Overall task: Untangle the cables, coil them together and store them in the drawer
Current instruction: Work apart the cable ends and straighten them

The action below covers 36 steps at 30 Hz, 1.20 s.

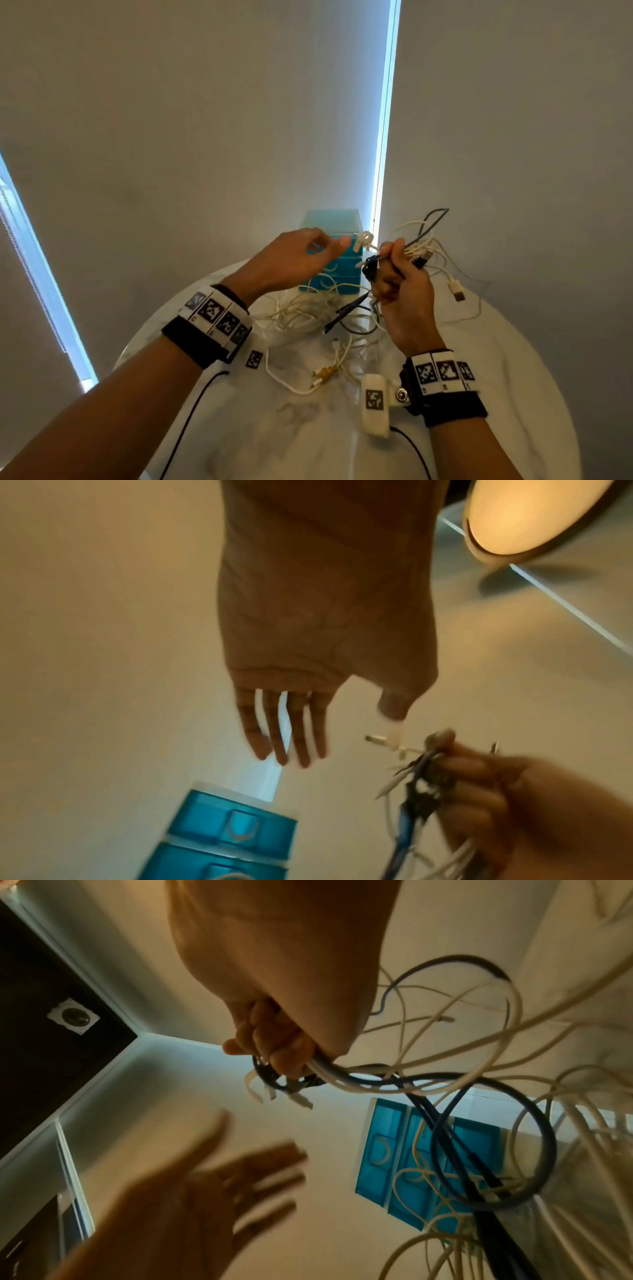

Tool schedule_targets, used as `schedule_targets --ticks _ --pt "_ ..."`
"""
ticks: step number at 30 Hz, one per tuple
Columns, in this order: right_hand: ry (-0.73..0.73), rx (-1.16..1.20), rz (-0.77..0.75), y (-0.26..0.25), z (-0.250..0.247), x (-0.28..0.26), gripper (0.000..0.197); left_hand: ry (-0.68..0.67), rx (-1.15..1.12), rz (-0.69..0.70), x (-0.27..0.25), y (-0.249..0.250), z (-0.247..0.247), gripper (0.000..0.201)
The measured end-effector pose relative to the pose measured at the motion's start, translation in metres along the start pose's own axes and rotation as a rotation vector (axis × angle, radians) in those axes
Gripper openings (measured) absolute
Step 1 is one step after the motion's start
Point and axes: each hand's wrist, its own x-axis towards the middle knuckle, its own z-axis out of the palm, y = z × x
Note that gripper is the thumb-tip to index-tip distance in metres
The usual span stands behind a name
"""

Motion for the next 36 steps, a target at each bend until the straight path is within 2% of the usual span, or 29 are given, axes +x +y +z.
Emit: schedule_targets --ticks 2,3,4,7,8,10,12,14,17,20,24,27,31,34,36 --pt "-0.082 -0.100 0.023 0.003 0.005 -0.002 0.038 -0.042 -0.295 0.006 0.004 0.025 -0.010 0.080" --pt "-0.121 -0.180 0.028 0.003 0.008 -0.004 0.038 -0.055 -0.344 -0.007 0.006 0.032 -0.013 0.085" --pt "-0.159 -0.273 0.031 0.003 0.011 -0.006 0.038 -0.039 -0.328 -0.009 0.009 0.034 -0.015 0.089" --pt "-0.259 -0.525 0.019 -0.001 0.023 -0.015 0.041 0.204 -0.125 0.020 0.011 0.032 -0.021 0.084" --pt "-0.277 -0.599 0.009 -0.001 0.026 -0.018 0.042 0.221 -0.131 0.027 0.011 0.034 -0.024 0.086" --pt "-0.317 -0.739 -0.009 0.001 0.030 -0.023 0.044 0.068 -0.195 -0.016 0.009 0.038 -0.028 0.090" --pt "-0.361 -0.898 0.001 0.006 0.034 -0.025 0.046 -0.072 -0.211 -0.036 0.006 0.038 -0.029 0.083" --pt "-0.382 -1.057 0.016 0.010 0.038 -0.025 0.047 -0.081 -0.140 -0.017 0.004 0.034 -0.031 0.071" --pt "-0.403 -1.200 0.009 0.006 0.047 -0.024 0.042 -0.129 -0.091 0.024 0.000 0.029 -0.036 0.040" --pt "-0.406 -1.199 -0.032 0.001 0.059 -0.016 0.036 -0.058 -0.177 0.069 0.001 0.014 -0.051 0.026" --pt "-0.442 -1.172 -0.253 -0.009 0.082 0.000 0.024 0.137 -0.428 0.045 -0.002 -0.003 -0.076 0.035" --pt "-0.302 -1.056 -0.298 -0.025 0.102 0.017 0.025 0.311 -0.544 -0.014 -0.005 -0.015 -0.099 0.031" --pt "-0.166 -1.036 -0.445 -0.040 0.131 0.036 0.035 0.426 -0.664 -0.039 -0.007 -0.038 -0.137 0.026" --pt "-0.120 -0.943 -0.417 -0.044 0.141 0.041 0.042 0.465 -0.592 -0.109 -0.016 -0.067 -0.171 0.025" --pt "-0.163 -0.926 -0.392 -0.042 0.147 0.042 0.036 0.601 -0.643 -0.117 -0.019 -0.089 -0.195 0.028"
